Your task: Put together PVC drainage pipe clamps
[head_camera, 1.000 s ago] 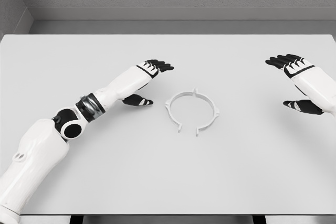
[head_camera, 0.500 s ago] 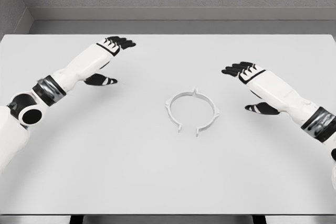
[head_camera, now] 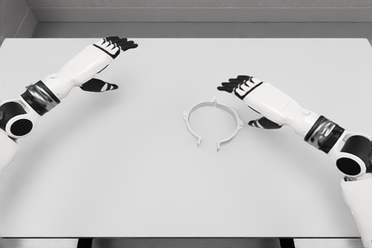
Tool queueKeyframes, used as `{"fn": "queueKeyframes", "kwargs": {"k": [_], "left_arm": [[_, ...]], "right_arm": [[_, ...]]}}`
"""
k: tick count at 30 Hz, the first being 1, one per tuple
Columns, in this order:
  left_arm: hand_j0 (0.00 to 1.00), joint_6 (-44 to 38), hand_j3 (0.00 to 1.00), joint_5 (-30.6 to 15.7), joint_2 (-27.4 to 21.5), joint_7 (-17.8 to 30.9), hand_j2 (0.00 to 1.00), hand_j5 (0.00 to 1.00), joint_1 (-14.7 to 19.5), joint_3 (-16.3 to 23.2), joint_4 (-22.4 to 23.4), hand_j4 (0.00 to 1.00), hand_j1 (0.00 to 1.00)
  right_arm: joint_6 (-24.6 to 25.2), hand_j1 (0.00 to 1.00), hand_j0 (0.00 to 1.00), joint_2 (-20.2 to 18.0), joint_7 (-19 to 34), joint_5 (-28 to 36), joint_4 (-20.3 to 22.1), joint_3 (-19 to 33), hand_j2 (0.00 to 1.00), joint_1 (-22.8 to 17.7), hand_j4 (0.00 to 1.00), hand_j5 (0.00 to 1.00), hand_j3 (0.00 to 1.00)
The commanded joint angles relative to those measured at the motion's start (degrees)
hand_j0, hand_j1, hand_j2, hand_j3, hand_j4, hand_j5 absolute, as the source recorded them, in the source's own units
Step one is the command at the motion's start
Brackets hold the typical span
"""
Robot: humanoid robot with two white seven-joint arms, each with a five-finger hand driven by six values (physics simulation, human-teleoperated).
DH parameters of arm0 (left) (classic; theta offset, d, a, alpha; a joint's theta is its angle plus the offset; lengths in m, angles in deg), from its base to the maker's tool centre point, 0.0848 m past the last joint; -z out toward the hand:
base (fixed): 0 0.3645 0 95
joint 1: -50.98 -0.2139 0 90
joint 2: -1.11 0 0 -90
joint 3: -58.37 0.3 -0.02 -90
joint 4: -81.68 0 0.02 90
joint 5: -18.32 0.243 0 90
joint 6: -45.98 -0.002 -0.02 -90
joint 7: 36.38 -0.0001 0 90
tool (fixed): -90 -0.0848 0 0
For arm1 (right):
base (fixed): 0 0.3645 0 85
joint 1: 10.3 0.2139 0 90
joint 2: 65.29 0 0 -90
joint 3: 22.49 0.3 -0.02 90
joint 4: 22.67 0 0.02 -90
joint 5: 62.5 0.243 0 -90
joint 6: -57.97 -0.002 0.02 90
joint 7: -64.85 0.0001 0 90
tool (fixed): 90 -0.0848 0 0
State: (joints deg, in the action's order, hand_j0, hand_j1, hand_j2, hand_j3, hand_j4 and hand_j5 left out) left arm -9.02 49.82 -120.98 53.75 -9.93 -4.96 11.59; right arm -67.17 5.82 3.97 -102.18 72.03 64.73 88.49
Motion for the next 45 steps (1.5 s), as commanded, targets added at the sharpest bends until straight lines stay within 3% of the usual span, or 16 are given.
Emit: {"fn": "queueKeyframes", "kwargs": {"k": [1,13,45], "left_arm": [[1.00,0.0,1.00,-0.4,-0.1,0.0,1.00,1.00,0.0,0.0,-0.1,1.00,1.00],[1.00,0.0,1.00,-0.4,-0.1,0.0,1.00,1.00,0.1,0.0,-0.1,1.00,1.00],[1.00,0.0,1.00,-0.2,-0.1,0.0,1.00,1.00,0.1,0.0,0.0,1.00,1.00]], "right_arm": [[0.1,1.00,1.00,0.7,0.0,-0.3,-0.9,-0.3,1.00,0.0,1.00,1.00,1.00],[0.1,1.00,1.00,1.4,-0.1,-1.4,-6.0,-0.7,1.00,2.1,1.00,1.00,1.00],[0.1,1.00,1.00,3.3,0.0,-2.9,-7.2,-2.4,1.00,3.4,1.00,1.00,1.00]]}}
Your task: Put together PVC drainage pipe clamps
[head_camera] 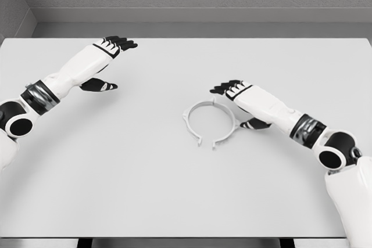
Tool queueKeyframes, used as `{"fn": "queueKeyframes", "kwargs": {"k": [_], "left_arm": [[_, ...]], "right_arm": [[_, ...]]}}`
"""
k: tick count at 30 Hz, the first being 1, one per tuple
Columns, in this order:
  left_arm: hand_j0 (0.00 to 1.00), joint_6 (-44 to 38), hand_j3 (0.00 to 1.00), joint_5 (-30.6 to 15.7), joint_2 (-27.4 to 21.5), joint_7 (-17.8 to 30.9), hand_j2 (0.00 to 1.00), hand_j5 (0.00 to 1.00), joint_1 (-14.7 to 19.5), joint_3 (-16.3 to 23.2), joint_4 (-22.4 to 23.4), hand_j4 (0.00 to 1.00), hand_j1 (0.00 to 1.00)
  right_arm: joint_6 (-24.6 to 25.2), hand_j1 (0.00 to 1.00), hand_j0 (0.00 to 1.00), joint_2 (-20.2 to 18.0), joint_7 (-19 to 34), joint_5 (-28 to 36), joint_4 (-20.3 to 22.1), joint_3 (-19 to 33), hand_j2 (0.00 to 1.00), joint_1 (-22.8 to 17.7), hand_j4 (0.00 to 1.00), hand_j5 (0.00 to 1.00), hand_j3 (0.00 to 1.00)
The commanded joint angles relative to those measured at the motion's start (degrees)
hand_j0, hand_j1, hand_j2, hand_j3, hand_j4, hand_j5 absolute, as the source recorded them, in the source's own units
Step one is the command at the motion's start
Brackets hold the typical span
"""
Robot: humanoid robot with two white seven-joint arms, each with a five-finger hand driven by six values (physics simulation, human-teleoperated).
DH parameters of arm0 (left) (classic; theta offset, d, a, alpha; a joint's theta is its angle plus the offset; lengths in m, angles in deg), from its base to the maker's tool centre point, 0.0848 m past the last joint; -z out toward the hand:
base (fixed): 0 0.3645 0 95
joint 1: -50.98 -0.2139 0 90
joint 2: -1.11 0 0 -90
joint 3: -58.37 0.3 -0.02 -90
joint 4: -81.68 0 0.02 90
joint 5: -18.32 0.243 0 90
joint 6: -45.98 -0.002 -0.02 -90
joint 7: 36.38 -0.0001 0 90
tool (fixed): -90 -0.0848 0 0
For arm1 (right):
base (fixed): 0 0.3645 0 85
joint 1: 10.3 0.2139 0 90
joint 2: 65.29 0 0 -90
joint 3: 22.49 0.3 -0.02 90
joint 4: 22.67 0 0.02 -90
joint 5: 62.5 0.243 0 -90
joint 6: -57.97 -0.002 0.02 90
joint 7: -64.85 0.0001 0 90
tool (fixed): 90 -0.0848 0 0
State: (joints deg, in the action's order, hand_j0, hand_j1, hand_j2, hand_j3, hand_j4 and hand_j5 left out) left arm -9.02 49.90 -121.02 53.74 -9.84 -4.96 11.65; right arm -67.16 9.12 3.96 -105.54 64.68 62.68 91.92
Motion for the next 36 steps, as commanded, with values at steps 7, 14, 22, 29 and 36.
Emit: {"fn": "queueKeyframes", "kwargs": {"k": [7,14,22,29,36], "left_arm": [[1.00,0.0,1.00,-0.3,0.0,0.0,1.00,1.00,0.0,0.0,0.1,1.00,1.00],[1.00,0.0,1.00,-0.4,0.0,0.0,1.00,1.00,-0.1,0.0,0.0,1.00,1.00],[1.00,0.0,1.00,-0.4,0.0,0.0,1.00,1.00,0.0,0.0,0.0,1.00,1.00],[1.00,0.0,1.00,-0.5,0.0,0.0,1.00,1.00,0.0,-0.1,-0.2,1.00,1.00],[1.00,0.0,1.00,-0.7,-3.1,0.0,1.00,1.00,-0.6,-1.2,-1.2,1.00,1.00]], "right_arm": [[0.1,1.00,1.00,0.1,0.0,0.2,0.5,-0.9,1.00,0.0,1.00,1.00,1.00],[0.1,1.00,1.00,0.1,0.0,0.2,0.5,-2.0,1.00,0.4,1.00,1.00,1.00],[0.1,1.00,1.00,1.0,0.0,-0.5,0.6,-2.0,1.00,0.4,1.00,1.00,1.00],[0.1,1.00,1.00,0.8,0.0,-0.5,2.9,-0.5,1.00,-0.1,1.00,1.00,1.00],[0.1,1.00,1.00,1.1,0.0,0.3,12.5,17.2,1.00,-4.1,1.00,1.00,1.00]]}}
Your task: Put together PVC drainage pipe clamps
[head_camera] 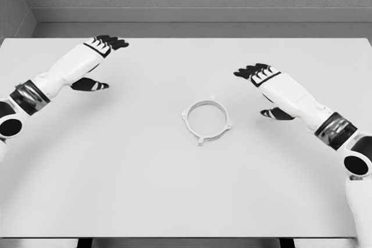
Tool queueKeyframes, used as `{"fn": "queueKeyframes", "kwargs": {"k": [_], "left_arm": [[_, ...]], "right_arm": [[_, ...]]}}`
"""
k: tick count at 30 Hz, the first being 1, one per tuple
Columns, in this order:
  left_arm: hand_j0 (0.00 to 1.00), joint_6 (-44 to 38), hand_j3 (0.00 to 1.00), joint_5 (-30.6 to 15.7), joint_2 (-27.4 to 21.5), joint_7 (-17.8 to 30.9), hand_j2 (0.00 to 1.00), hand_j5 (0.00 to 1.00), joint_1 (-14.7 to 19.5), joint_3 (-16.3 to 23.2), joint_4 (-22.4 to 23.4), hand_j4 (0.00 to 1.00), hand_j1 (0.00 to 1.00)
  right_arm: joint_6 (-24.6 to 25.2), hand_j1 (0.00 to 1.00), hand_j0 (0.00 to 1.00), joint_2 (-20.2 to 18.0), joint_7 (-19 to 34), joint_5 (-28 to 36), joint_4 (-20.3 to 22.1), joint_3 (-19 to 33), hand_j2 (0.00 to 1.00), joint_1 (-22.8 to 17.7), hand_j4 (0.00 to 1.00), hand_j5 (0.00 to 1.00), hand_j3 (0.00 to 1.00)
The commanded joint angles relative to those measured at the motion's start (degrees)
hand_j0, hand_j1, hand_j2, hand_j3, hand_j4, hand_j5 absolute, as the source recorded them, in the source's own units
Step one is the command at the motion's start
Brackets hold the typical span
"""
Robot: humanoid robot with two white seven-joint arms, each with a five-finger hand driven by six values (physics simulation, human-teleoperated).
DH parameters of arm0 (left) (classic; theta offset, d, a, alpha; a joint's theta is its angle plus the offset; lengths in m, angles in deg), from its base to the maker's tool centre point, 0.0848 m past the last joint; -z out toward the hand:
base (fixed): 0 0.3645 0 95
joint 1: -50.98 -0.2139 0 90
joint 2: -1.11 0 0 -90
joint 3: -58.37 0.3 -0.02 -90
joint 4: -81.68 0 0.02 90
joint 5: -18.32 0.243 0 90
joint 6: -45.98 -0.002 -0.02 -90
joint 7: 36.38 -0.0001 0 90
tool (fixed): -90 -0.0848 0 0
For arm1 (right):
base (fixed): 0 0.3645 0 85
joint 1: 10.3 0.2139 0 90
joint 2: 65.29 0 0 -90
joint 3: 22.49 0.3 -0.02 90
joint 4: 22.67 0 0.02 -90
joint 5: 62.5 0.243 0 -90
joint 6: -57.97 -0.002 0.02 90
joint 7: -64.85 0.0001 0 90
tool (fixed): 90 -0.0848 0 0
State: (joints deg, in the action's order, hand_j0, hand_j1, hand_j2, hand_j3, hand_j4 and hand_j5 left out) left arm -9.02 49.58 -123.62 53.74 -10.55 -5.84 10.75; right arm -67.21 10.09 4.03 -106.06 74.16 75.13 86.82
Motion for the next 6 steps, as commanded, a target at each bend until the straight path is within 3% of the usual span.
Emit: {"fn": "queueKeyframes", "kwargs": {"k": [1,4,6], "left_arm": [[1.00,0.0,1.00,-0.4,-0.5,-0.1,1.00,1.00,-0.1,-0.4,-0.4,1.00,1.00],[1.00,0.0,1.00,-0.4,-0.5,0.0,1.00,1.00,-0.2,-0.5,-0.4,1.00,1.00],[1.00,0.0,1.00,-0.7,-0.6,-0.1,1.00,1.00,-0.2,-0.5,-0.4,1.00,1.00]], "right_arm": [[0.2,1.00,1.00,0.1,-0.1,1.1,3.2,7.4,1.00,-0.1,1.00,1.00,1.00],[0.2,1.00,1.00,0.1,-0.2,1.2,3.9,15.1,1.00,-1.9,1.00,1.00,1.00],[0.2,1.00,1.00,0.1,-0.2,1.2,3.9,16.7,1.00,-2.3,1.00,1.00,1.00]]}}
